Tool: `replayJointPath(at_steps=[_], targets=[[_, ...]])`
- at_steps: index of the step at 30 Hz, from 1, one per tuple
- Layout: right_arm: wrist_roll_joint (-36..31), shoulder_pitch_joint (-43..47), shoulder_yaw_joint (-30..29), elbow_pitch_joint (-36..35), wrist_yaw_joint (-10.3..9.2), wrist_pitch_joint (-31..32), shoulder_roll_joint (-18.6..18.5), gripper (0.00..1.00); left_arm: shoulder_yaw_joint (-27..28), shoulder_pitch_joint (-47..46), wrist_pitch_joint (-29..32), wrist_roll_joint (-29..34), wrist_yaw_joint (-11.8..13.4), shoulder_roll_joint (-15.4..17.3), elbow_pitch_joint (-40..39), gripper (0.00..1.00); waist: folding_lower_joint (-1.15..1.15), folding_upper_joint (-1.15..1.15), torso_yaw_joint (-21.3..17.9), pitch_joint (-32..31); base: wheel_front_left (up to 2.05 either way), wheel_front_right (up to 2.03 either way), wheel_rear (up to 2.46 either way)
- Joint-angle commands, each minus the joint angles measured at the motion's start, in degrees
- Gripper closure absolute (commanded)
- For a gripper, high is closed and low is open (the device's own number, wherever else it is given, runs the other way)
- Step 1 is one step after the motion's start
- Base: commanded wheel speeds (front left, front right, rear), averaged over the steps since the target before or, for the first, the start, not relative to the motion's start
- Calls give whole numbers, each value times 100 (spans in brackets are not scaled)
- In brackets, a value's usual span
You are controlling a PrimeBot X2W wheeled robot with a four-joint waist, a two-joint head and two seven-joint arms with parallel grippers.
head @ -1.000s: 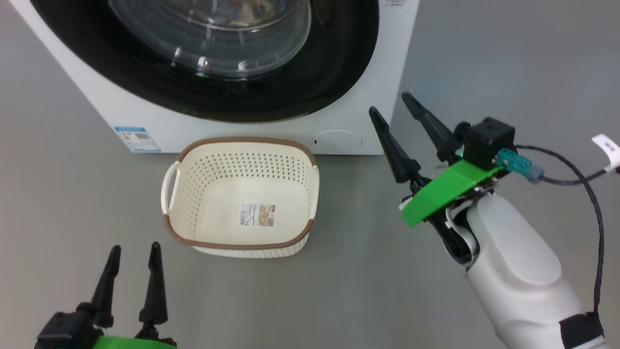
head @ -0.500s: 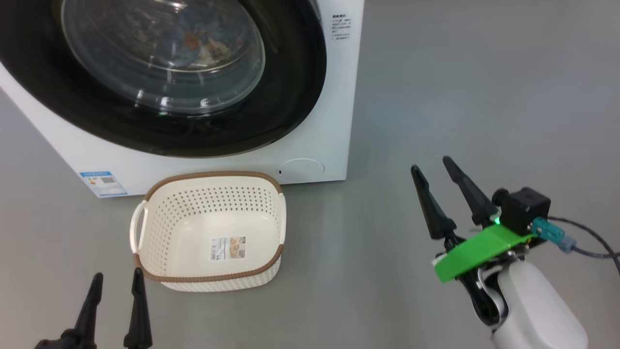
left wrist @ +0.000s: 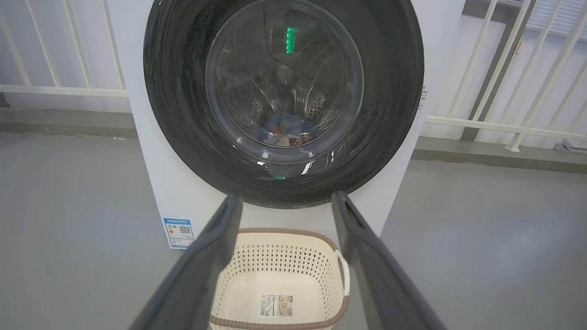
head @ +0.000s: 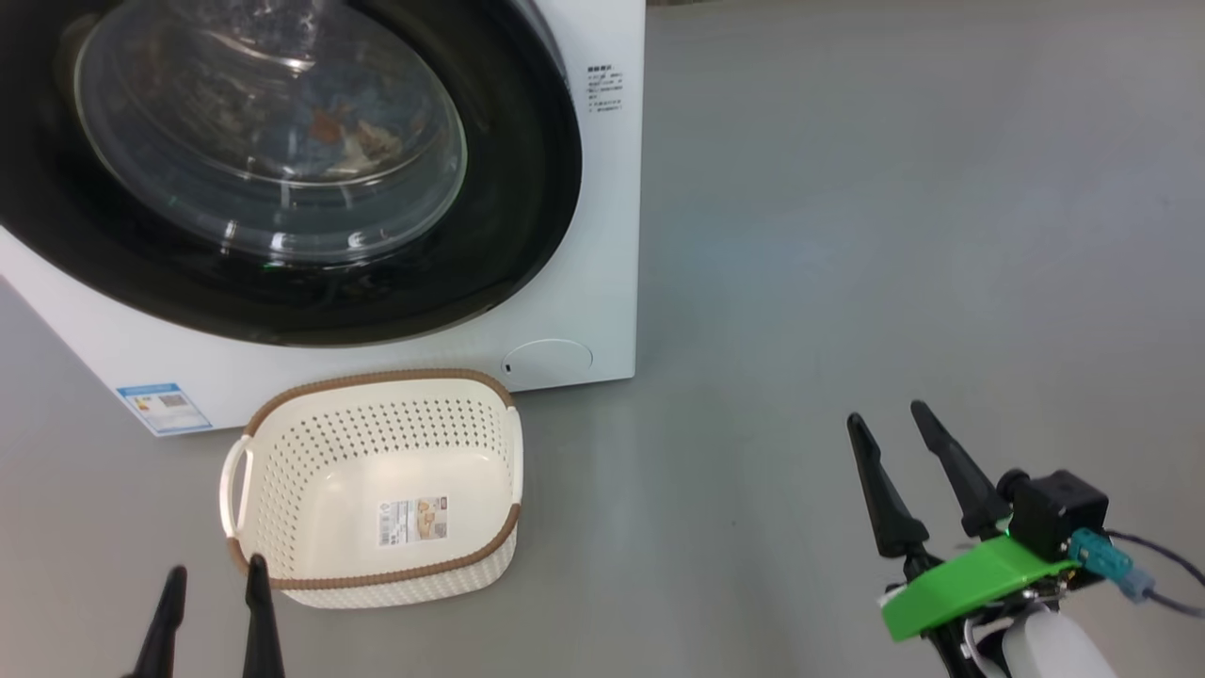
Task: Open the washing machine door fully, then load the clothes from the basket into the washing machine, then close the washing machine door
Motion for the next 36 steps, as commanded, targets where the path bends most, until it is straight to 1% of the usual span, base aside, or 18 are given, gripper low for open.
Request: replayJointPath(at_steps=[1,10,20,28,36], targets=[[-98,9,90,-188,-14,-26,55,0,189,-22,-47,88,70,92,-168,0,1,0,-26,-33,0,0,0],[-468,391,-125,-440,-14,-26,168,0,218,199,-47,152,265,92,-310,0,1,0,-64,-115,0,0,0],[-676,641,-316,-594,-14,-26,270,0,126,356,-47,87,491,92,-364,0,1,0,-43,-177,0,0,0],[-635,700,-379,-616,-14,-26,315,0,85,398,-47,77,556,92,-370,0,1,0,13,-185,0,0,0],[-625,696,-385,-604,-14,-26,332,0,82,391,-47,99,534,92,-371,0,1,0,30,-179,0,0,0]])
